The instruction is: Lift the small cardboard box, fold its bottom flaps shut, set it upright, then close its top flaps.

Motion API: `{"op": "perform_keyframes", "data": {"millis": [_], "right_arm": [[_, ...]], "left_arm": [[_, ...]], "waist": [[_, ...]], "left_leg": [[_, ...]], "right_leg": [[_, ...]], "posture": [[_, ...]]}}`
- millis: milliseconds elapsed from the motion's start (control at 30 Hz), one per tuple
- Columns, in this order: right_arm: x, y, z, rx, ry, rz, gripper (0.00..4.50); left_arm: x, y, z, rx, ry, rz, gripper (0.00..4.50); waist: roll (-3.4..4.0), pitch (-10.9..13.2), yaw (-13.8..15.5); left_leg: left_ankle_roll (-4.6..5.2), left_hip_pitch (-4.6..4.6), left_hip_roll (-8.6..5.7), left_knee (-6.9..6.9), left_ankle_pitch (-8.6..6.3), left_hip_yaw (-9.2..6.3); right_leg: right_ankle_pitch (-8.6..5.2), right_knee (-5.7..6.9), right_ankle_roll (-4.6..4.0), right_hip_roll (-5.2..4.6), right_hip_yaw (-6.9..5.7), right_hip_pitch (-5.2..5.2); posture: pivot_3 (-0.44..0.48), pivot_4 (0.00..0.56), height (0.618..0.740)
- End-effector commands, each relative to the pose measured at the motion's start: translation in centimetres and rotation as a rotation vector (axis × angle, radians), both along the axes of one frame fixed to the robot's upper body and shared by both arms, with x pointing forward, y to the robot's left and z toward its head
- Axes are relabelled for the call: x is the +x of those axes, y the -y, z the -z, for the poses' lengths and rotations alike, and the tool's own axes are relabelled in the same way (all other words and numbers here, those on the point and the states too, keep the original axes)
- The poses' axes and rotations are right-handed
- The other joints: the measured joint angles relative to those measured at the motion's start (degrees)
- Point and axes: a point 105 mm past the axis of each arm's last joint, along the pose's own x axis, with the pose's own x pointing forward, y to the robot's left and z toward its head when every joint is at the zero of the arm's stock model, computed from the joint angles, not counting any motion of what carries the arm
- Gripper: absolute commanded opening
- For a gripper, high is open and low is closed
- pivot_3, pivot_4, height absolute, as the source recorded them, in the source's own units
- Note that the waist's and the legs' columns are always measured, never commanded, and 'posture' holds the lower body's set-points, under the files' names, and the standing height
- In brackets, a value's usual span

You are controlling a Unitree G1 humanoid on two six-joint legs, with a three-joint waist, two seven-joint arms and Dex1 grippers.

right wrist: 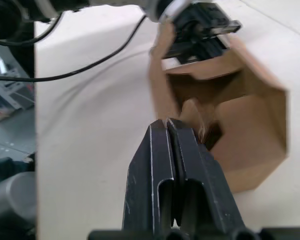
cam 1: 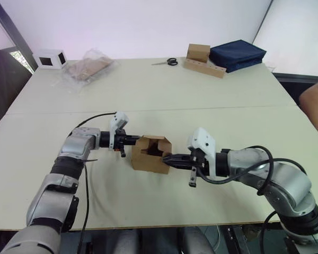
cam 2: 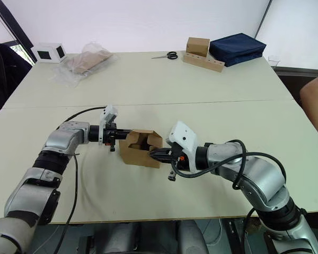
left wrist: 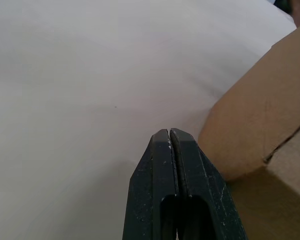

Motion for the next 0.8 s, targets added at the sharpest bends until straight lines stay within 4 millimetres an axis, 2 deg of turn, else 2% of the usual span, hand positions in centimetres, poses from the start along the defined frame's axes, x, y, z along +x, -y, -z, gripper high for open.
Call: {"op": "perform_keyframes", "data": {"millis": [33, 800], "right_arm": [[0.0, -0.8, -1.0, 0.020, 0.054, -0.037, 0.01], [1.5, -2.1, 0.8, 0.008, 0.025, -0.044, 0.01]], "left_arm": [[-0.2, 0.0, -1.0, -0.021, 0.036, 0.005, 0.00], [-0.3, 0.5, -1.3, -0.033, 0.057, -0.018, 0.00]], "waist": [[0.00, 0.0, 0.0], [0.00, 0.0, 0.0]], "left_leg": [[0.00, 0.00, 0.00, 0.00, 0.00, 0.00], [-0.01, 0.00, 0.00, 0.01, 0.00, 0.00]], "right_leg": [[0.00, 0.00, 0.00, 0.00, 0.00, 0.00], [0.00, 0.00, 0.00, -0.01, 0.00, 0.01]], "posture": [[0.000, 0.150, 0.740], [0.000, 0.150, 0.740]]}}
